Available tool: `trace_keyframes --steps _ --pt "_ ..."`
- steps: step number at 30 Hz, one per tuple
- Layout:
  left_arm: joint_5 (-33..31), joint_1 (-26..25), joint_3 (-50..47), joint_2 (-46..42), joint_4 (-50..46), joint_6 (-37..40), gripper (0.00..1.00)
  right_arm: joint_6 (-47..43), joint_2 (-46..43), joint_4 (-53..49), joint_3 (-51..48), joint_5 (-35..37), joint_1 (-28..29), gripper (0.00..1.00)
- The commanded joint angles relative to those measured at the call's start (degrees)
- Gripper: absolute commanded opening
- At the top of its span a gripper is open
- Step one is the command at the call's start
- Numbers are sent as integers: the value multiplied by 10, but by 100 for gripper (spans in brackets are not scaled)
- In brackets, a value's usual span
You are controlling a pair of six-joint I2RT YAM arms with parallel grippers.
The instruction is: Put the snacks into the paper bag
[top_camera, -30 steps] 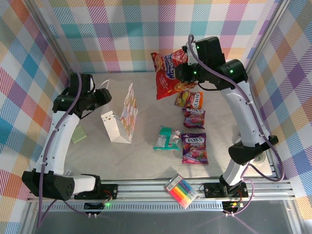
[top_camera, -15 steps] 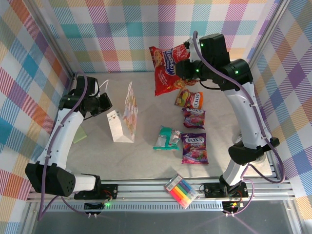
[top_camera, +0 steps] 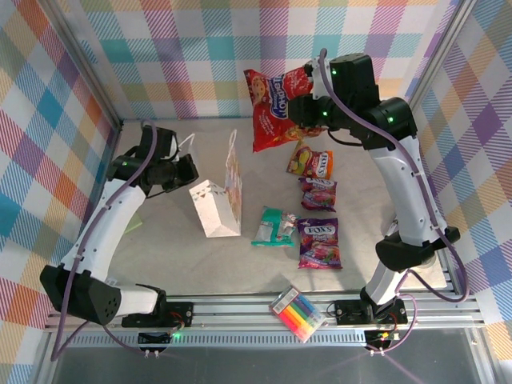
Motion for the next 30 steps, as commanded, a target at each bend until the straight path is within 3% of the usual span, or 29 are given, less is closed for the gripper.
trace_keyframes --steps 1,12,15,19,23,30 --pt "-25 -21 20 13 -14 -1 6 1 -42 94 30 9 4 0" --pt "-123 -63 34 28 -31 -8 10 1 -62 117 30 46 3 0" --pt "-123 -67 31 25 -31 -17 12 12 -60 122 30 38 3 0" --pt "-121 -74 24 20 -26 -30 23 16 -60 129 33 40 3 0" --pt "-111 -79 26 11 -21 -35 28 15 -55 134 55 45 3 0" --pt "-112 -85 47 -17 -20 -34 31 51 -64 147 55 14 3 0"
